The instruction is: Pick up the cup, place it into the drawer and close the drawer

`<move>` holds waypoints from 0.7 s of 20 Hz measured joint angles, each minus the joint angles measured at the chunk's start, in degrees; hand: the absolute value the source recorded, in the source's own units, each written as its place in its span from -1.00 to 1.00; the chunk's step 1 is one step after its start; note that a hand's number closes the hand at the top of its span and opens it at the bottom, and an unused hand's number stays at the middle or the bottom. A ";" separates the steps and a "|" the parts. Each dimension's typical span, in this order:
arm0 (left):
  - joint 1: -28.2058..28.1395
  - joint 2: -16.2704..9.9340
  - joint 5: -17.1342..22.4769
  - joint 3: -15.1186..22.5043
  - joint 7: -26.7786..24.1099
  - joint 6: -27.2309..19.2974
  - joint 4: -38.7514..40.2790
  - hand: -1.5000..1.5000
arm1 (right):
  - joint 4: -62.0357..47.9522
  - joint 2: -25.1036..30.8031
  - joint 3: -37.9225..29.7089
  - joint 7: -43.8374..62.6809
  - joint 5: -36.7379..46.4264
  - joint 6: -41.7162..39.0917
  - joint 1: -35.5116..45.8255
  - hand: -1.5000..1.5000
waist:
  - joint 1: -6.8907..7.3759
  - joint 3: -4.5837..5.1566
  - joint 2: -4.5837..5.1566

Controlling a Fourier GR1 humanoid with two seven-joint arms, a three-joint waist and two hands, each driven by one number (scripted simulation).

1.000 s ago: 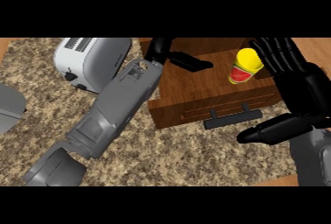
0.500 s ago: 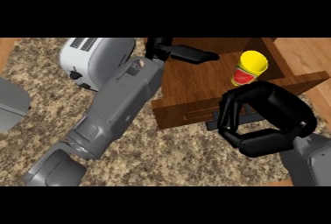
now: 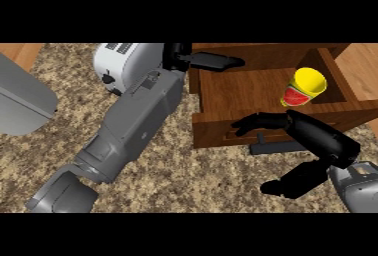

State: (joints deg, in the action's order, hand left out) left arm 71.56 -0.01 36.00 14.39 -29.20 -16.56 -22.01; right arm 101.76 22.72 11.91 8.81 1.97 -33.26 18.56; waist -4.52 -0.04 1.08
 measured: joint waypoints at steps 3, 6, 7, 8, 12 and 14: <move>-1.48 0.00 1.09 -0.47 -1.41 0.65 -0.65 -1.00 | -4.02 -0.55 2.39 -3.32 7.98 3.32 -1.68 -1.00 | 1.80 -0.01 -0.22; -2.50 -0.17 1.57 -1.09 -2.12 1.44 -1.46 -1.00 | -11.16 -2.04 5.45 -6.19 14.90 6.64 -1.15 -1.00 | 3.56 -0.01 -0.34; -3.23 -0.14 1.81 -1.10 -2.40 1.68 -2.15 -1.00 | -14.16 -2.88 6.38 -7.20 16.80 7.80 -0.58 -1.00 | 4.09 -0.02 -0.40; -3.72 -0.18 1.85 -1.26 -2.59 2.04 -2.44 -1.00 | -17.28 -3.23 7.18 -8.58 18.47 8.41 0.18 -1.00 | 4.56 -0.02 -0.39; -6.97 -1.48 1.97 -1.63 -3.04 3.74 -4.86 -1.00 | -30.46 -4.63 8.56 -12.96 23.79 10.95 4.83 1.00 | 6.40 -0.04 -0.49; -8.36 -2.35 2.06 -1.76 -3.06 4.79 -6.09 -1.00 | -37.72 -5.43 8.57 -15.79 26.11 13.39 6.92 1.00 | 7.29 -0.06 -0.40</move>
State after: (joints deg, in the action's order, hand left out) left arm 63.20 -2.36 38.06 12.63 -32.27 -11.77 -28.10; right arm 64.03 17.29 20.48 -6.98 28.07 -19.87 25.48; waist 2.76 -0.11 0.67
